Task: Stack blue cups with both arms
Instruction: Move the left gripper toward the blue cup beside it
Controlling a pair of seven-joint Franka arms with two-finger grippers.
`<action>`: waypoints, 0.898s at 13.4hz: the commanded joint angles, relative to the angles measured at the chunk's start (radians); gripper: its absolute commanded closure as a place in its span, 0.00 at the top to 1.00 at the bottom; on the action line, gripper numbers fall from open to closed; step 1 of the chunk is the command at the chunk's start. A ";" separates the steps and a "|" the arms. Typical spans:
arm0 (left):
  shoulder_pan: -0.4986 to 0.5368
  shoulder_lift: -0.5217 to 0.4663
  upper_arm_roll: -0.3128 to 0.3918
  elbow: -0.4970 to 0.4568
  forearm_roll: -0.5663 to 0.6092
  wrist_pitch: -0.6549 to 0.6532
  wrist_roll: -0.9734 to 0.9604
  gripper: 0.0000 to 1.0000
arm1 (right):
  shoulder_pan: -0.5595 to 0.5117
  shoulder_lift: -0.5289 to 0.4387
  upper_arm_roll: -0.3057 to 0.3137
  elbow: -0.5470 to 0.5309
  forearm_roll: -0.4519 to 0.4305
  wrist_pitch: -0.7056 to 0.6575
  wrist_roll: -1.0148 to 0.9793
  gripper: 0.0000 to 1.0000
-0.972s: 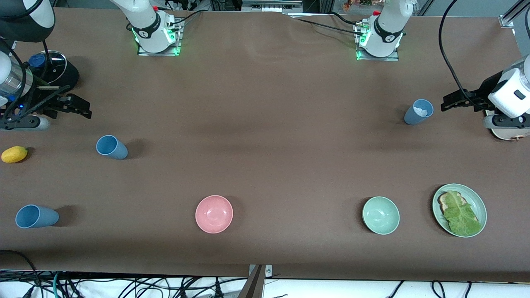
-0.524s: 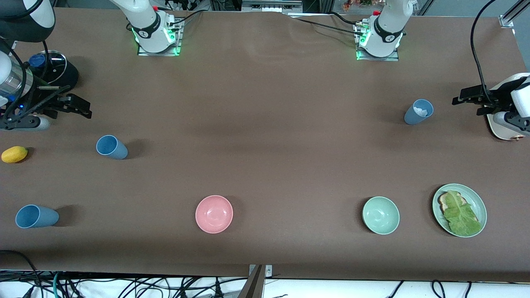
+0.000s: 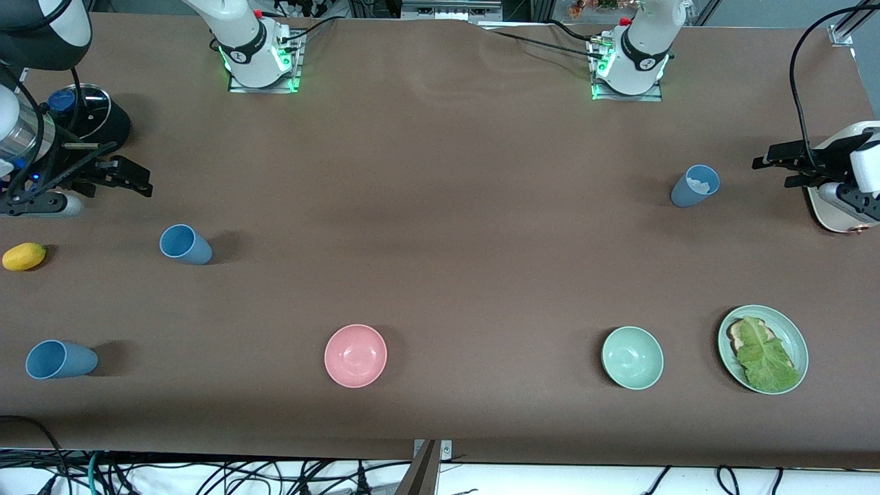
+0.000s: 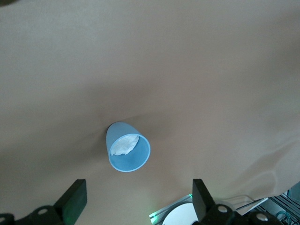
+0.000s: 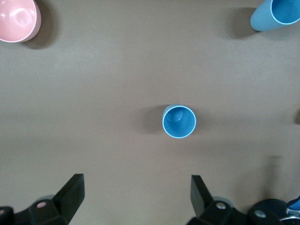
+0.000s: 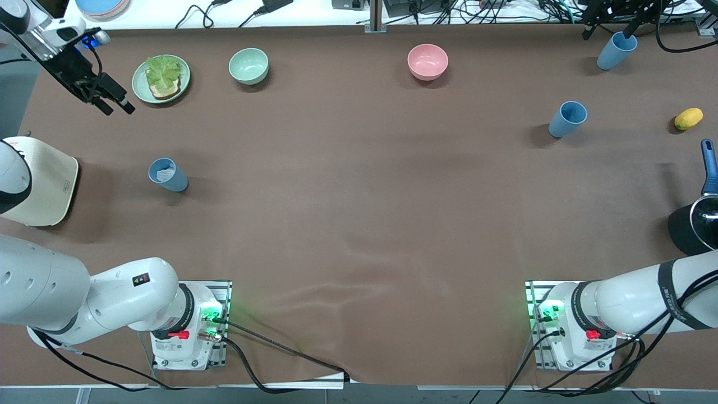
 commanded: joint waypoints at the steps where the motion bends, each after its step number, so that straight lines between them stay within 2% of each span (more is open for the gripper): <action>1: 0.020 -0.103 -0.010 -0.210 0.035 0.157 0.013 0.99 | -0.006 -0.003 0.006 0.000 0.013 0.005 0.011 1.00; 4: 0.027 -0.099 -0.008 -0.296 0.046 0.283 -0.013 0.99 | -0.006 -0.003 0.006 0.000 0.013 0.005 0.009 1.00; 8: 0.031 -0.096 -0.015 -0.329 0.133 0.309 -0.183 0.98 | -0.006 -0.003 0.006 0.000 0.013 0.005 0.011 1.00; 12: 0.033 -0.061 -0.021 -0.429 0.192 0.453 -0.247 0.94 | -0.006 -0.003 0.006 0.000 0.013 0.005 0.011 1.00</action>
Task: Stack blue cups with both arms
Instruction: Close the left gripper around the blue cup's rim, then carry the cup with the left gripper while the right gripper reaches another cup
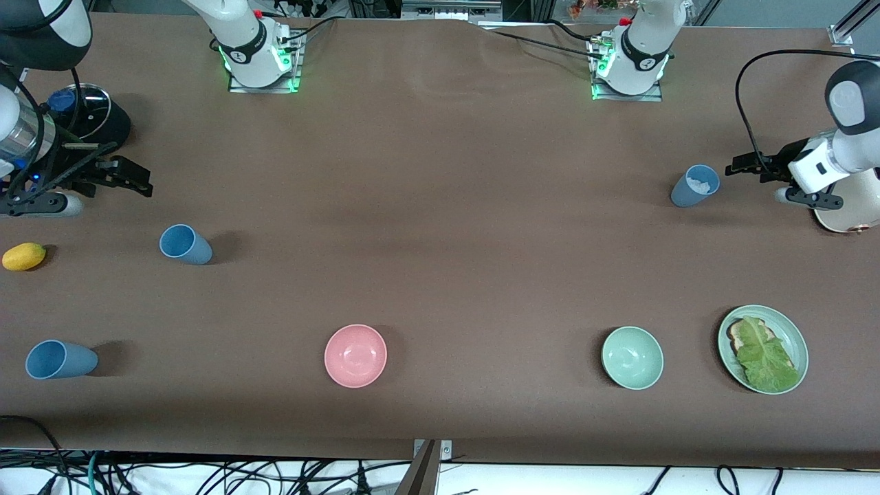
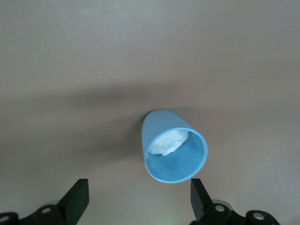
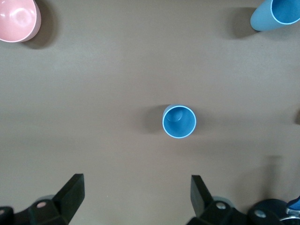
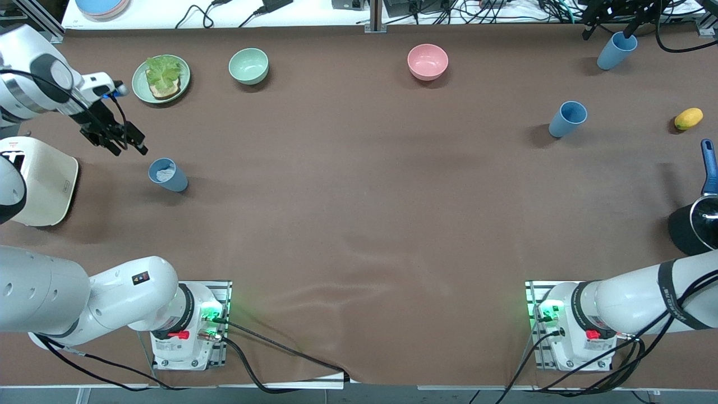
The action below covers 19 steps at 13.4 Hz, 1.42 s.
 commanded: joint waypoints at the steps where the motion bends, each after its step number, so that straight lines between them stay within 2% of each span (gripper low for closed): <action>1: 0.002 0.008 -0.016 -0.072 0.049 0.066 -0.092 0.94 | -0.006 -0.003 0.006 0.000 0.013 0.005 0.009 1.00; 3: 0.000 0.016 -0.031 -0.076 0.058 0.085 -0.131 0.90 | -0.006 -0.003 0.005 0.000 0.013 0.005 0.009 1.00; 6: 0.011 0.118 -0.031 -0.076 0.073 0.176 -0.165 0.85 | -0.006 -0.003 0.006 0.000 0.013 0.005 0.009 1.00; 7: 0.011 0.123 -0.031 -0.076 0.075 0.176 -0.168 0.74 | -0.006 -0.003 0.006 0.000 0.013 0.005 0.009 1.00; 8: 0.009 0.116 -0.031 -0.073 0.075 0.162 -0.180 0.36 | -0.006 -0.003 0.006 0.000 0.013 0.005 0.009 1.00; 9: 0.009 0.116 -0.031 -0.067 0.075 0.144 -0.189 0.11 | -0.006 -0.003 0.005 0.000 0.015 0.005 0.009 1.00; 10: 0.009 0.117 -0.031 -0.066 0.075 0.135 -0.191 0.00 | -0.006 -0.003 0.005 0.001 0.013 0.005 0.011 1.00; 14: 0.009 0.119 -0.030 -0.060 0.072 0.110 -0.189 0.00 | -0.007 0.000 0.005 0.000 0.013 0.005 0.009 1.00; 17: 0.009 0.117 -0.030 -0.037 0.072 0.096 -0.188 0.00 | -0.010 0.070 0.003 0.003 0.003 0.001 -0.047 1.00; 19: 0.008 0.119 -0.030 0.045 0.073 -0.001 -0.172 0.00 | -0.032 0.097 0.000 0.006 0.010 0.004 -0.107 1.00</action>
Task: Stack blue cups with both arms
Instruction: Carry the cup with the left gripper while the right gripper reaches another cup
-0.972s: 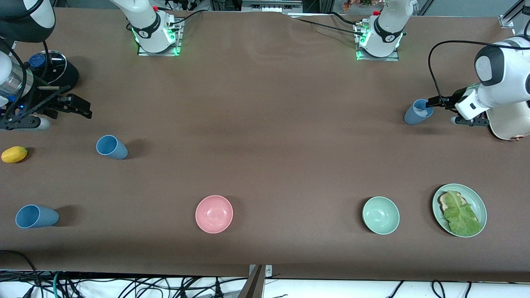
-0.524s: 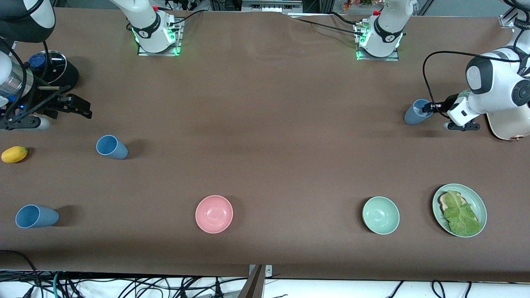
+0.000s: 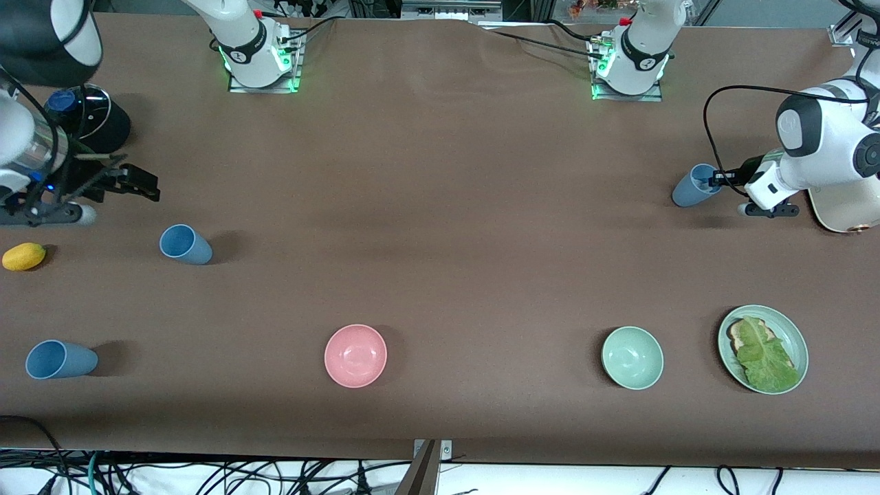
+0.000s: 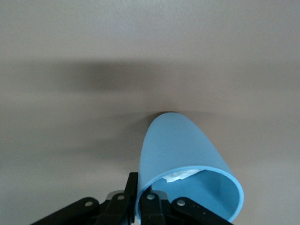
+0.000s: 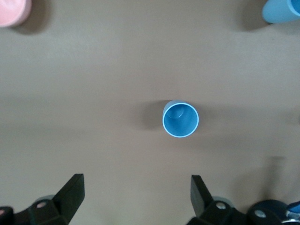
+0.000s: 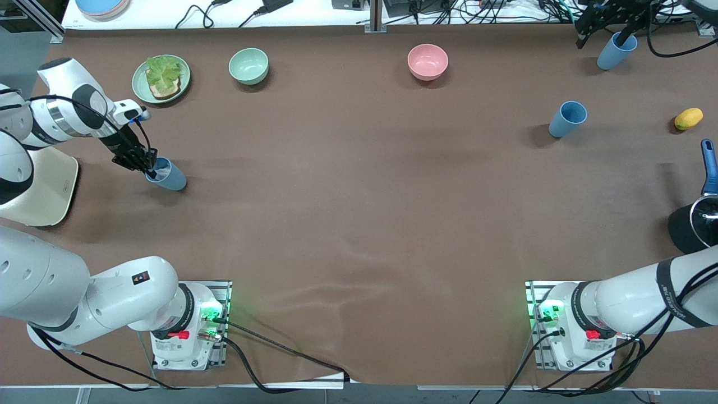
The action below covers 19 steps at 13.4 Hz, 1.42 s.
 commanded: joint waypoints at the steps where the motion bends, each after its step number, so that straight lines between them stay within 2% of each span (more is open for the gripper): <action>1: -0.004 -0.006 -0.006 0.158 0.035 -0.185 -0.007 0.00 | -0.059 0.055 0.002 0.010 0.012 0.005 -0.056 1.00; 3: -0.025 0.001 -0.012 0.314 0.035 -0.370 -0.015 0.00 | -0.105 0.117 0.002 0.010 0.014 0.014 -0.058 1.00; 6: -0.080 0.000 -0.033 0.413 0.007 -0.467 -0.036 0.00 | -0.123 0.141 0.000 -0.021 0.011 0.052 -0.061 1.00; 8: -0.085 -0.023 -0.116 0.433 -0.052 -0.517 -0.077 0.00 | -0.126 0.131 -0.029 -0.099 0.009 0.133 -0.102 1.00; 10: -0.085 -0.032 -0.229 0.479 -0.073 -0.571 -0.220 0.00 | -0.125 0.123 -0.064 -0.163 0.009 0.205 -0.163 1.00; 12: -0.085 -0.034 -0.325 0.499 -0.074 -0.577 -0.303 0.00 | -0.125 0.120 -0.087 -0.212 0.007 0.241 -0.170 1.00; 15: -0.086 -0.022 -0.475 0.499 -0.071 -0.522 -0.357 0.00 | -0.125 0.097 -0.087 -0.301 0.006 0.327 -0.171 1.00; 18: -0.134 0.017 -0.537 0.498 -0.096 -0.435 -0.482 0.00 | -0.125 0.066 -0.087 -0.392 0.006 0.418 -0.173 1.00; 19: -0.186 0.041 -0.543 0.501 -0.094 -0.404 -0.556 0.00 | -0.126 0.063 -0.095 -0.415 0.004 0.457 -0.179 1.00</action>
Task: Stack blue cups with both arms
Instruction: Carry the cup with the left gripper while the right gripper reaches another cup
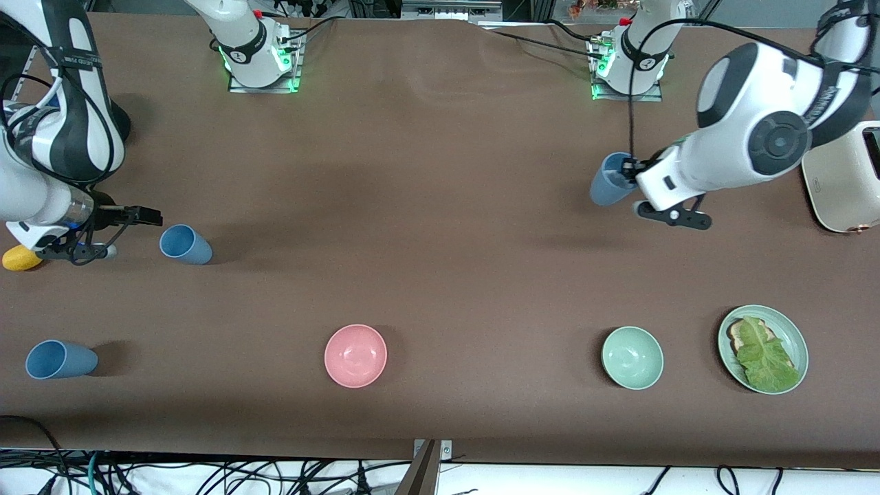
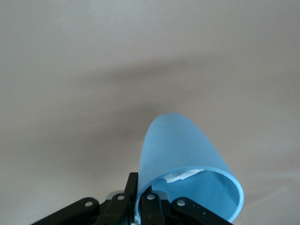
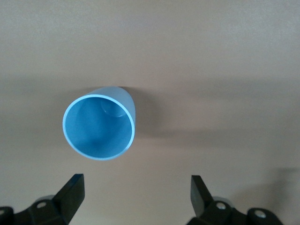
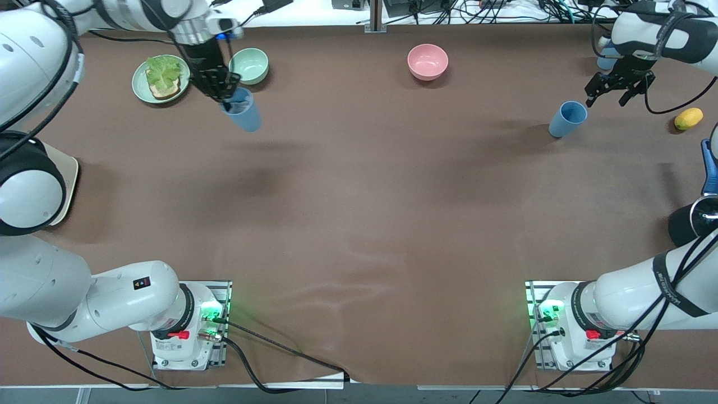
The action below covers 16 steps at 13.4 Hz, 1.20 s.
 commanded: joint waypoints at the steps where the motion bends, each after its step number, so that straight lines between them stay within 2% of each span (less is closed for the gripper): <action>1: -0.118 0.059 -0.014 0.010 -0.007 0.081 -0.166 0.00 | -0.001 -0.053 -0.024 -0.095 0.004 0.086 -0.051 1.00; 4: -0.214 0.143 -0.014 0.015 0.061 0.177 -0.234 0.00 | -0.003 -0.036 -0.031 -0.118 0.004 0.140 -0.073 1.00; 7: -0.287 0.221 -0.008 0.024 0.064 0.288 -0.240 0.00 | -0.004 -0.016 -0.032 -0.138 0.004 0.186 -0.073 1.00; 9: -0.298 0.266 -0.008 0.035 0.099 0.353 -0.238 0.00 | -0.004 -0.004 -0.032 -0.138 0.004 0.190 -0.082 1.00; 11: -0.298 0.289 -0.010 0.052 0.198 0.373 -0.229 0.00 | -0.006 0.016 -0.032 -0.136 0.004 0.197 -0.092 1.00; 12: -0.301 0.321 -0.010 0.062 0.206 0.376 -0.231 0.00 | -0.006 0.021 -0.032 -0.136 0.004 0.204 -0.101 1.00; 14: -0.355 0.391 -0.005 0.139 0.229 0.376 -0.229 0.00 | -0.006 0.045 -0.031 -0.135 0.007 0.226 -0.099 1.00; 16: -0.364 0.464 -0.005 0.205 0.283 0.376 -0.237 0.00 | -0.006 0.062 -0.031 -0.132 0.010 0.240 -0.099 1.00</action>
